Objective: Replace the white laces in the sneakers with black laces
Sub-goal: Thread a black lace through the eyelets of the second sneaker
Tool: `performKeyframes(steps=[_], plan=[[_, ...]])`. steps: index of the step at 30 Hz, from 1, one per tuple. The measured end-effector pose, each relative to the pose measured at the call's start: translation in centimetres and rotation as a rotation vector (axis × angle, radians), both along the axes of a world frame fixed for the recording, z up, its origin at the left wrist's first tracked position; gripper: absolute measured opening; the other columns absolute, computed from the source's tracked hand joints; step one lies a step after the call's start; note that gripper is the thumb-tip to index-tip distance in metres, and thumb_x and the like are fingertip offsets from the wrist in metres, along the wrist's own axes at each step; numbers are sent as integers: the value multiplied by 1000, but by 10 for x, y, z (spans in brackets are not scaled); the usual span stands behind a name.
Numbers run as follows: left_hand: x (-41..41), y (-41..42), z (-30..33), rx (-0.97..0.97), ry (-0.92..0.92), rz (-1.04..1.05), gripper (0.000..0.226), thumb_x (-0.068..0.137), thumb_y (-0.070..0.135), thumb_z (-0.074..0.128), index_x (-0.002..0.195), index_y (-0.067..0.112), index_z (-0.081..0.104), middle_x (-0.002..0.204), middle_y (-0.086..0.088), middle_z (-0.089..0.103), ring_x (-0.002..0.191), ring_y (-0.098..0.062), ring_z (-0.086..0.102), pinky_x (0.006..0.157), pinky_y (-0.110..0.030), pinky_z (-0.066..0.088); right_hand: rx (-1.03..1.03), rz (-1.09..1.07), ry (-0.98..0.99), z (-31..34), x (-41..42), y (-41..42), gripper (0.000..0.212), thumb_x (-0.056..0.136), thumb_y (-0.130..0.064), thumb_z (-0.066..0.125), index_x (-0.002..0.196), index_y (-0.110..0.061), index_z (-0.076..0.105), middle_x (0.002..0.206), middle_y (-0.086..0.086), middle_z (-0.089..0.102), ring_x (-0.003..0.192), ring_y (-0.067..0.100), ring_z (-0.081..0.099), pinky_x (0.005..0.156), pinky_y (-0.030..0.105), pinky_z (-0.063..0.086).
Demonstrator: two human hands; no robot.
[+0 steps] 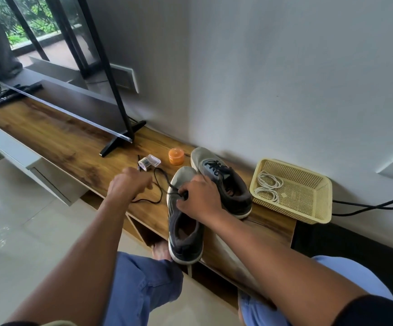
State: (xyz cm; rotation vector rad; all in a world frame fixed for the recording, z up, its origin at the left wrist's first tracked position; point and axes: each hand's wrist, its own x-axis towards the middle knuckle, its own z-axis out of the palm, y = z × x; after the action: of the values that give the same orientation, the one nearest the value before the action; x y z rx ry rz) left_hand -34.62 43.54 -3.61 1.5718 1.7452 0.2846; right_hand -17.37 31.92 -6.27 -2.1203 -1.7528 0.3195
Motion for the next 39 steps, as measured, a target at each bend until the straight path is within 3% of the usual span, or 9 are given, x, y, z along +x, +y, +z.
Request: performKeyframes(steps=[2, 6, 11, 18, 20, 25, 32, 36, 39], plan=[[4, -3, -6, -15, 162, -200, 21, 85, 35, 72, 90, 15, 71, 80, -3, 73, 71, -17, 65, 59, -27, 47, -8, -1, -8, 0, 0, 1, 33, 83, -48, 67, 111, -32, 77, 121, 4, 60, 119, 28, 50, 103, 43, 44], [19, -5, -11, 75, 127, -466, 15, 84, 46, 80, 90, 36, 71, 95, 8, 65, 88, -14, 62, 69, -30, 49, 2, -12, -27, -1, -1, 1, 31, 83, -50, 66, 104, -31, 78, 114, 4, 61, 115, 29, 53, 98, 42, 47], [34, -11, -17, 248, 212, -618, 22, 80, 46, 84, 100, 38, 79, 108, 12, 67, 93, -9, 62, 67, -23, 45, 16, -17, -15, -1, 0, 2, 26, 83, -50, 67, 96, -32, 79, 111, 3, 61, 114, 27, 54, 95, 40, 47], [40, -15, -18, 245, 250, -578, 30, 82, 37, 84, 64, 31, 62, 80, 2, 65, 69, -10, 58, 54, -24, 40, -1, -13, -29, -3, 1, 3, 34, 82, -54, 67, 100, -26, 78, 113, 6, 62, 114, 29, 54, 97, 41, 47], [39, -16, -13, 246, 211, -510, 22, 85, 29, 80, 67, 26, 67, 75, 1, 66, 63, -11, 59, 50, -22, 40, 1, -11, -33, -2, 1, 3, 38, 82, -58, 66, 102, -29, 78, 115, 6, 62, 115, 28, 54, 100, 41, 46], [26, -13, -3, 379, 149, -185, 5, 86, 24, 68, 82, 25, 71, 79, 0, 65, 71, -18, 60, 56, -27, 42, -4, 3, 16, 4, 4, 1, 36, 79, -55, 73, 110, -36, 77, 123, 5, 61, 121, 27, 52, 109, 43, 40], [7, -16, 28, 390, -37, 514, 7, 78, 15, 56, 75, 11, 61, 77, -8, 58, 73, -26, 54, 70, -38, 49, -27, -1, 84, 6, 6, -1, 35, 81, -52, 74, 113, -38, 75, 127, 3, 58, 126, 25, 48, 111, 42, 36], [-11, -11, 18, 345, -39, 484, 4, 68, 13, 52, 64, 13, 52, 68, -8, 50, 62, -23, 45, 61, -35, 41, -45, 9, 120, 4, 8, -2, 37, 81, -51, 75, 115, -36, 74, 126, 2, 57, 127, 25, 45, 108, 41, 40], [-16, -2, -1, 135, 105, 165, 15, 77, 23, 69, 72, 9, 65, 72, -6, 64, 68, -23, 59, 63, -32, 48, -70, 2, 164, 1, 8, -2, 38, 79, -47, 77, 115, -34, 73, 124, 3, 54, 126, 27, 44, 102, 39, 44]])
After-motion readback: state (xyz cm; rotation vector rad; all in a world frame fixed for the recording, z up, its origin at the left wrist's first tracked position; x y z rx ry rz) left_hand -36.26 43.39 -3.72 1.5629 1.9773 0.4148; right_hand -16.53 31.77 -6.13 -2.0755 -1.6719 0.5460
